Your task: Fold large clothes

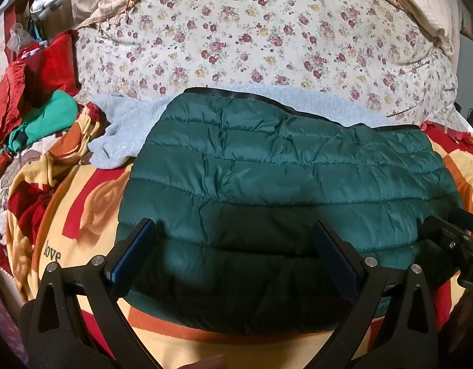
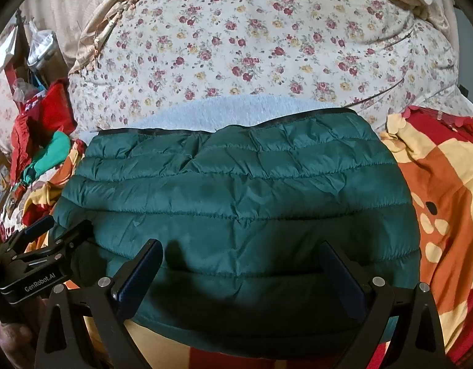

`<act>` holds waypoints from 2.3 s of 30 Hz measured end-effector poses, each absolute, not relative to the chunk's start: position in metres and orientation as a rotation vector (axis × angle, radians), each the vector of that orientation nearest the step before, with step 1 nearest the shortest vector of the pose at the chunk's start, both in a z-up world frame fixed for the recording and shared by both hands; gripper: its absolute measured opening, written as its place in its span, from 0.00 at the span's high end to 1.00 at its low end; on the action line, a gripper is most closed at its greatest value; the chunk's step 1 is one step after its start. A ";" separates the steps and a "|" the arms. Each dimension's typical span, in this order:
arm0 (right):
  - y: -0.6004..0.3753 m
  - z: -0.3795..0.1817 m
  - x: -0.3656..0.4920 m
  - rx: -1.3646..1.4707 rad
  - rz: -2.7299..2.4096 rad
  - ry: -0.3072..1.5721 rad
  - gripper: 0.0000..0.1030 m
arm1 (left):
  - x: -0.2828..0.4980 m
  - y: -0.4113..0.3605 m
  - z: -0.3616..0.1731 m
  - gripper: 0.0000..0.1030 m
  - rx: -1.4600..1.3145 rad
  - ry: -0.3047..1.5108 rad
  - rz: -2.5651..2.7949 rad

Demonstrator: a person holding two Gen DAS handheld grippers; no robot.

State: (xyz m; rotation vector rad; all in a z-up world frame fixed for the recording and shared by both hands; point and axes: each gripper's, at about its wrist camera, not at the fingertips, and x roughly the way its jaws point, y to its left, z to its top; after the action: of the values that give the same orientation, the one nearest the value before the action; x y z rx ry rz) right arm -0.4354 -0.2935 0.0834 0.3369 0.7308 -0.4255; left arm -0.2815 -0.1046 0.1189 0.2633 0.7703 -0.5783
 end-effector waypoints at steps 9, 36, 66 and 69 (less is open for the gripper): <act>-0.295 0.082 -0.434 0.339 -0.423 0.740 0.02 | -0.281 -0.106 0.117 0.01 0.266 0.777 -0.583; -0.298 0.080 -0.429 0.343 -0.417 0.747 0.02 | -0.282 -0.110 0.112 0.01 0.267 0.781 -0.585; -0.301 0.080 -0.428 0.350 -0.416 0.745 0.02 | -0.282 -0.110 0.111 0.01 0.269 0.785 -0.584; -0.302 0.080 -0.428 0.350 -0.416 0.744 0.02 | -0.282 -0.110 0.112 0.01 0.269 0.786 -0.584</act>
State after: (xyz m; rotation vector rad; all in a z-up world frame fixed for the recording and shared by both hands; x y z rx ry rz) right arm -0.4276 -0.3021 0.0800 0.3499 0.7442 -0.4162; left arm -0.2815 -0.1096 0.1122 0.2687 0.7859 -0.5845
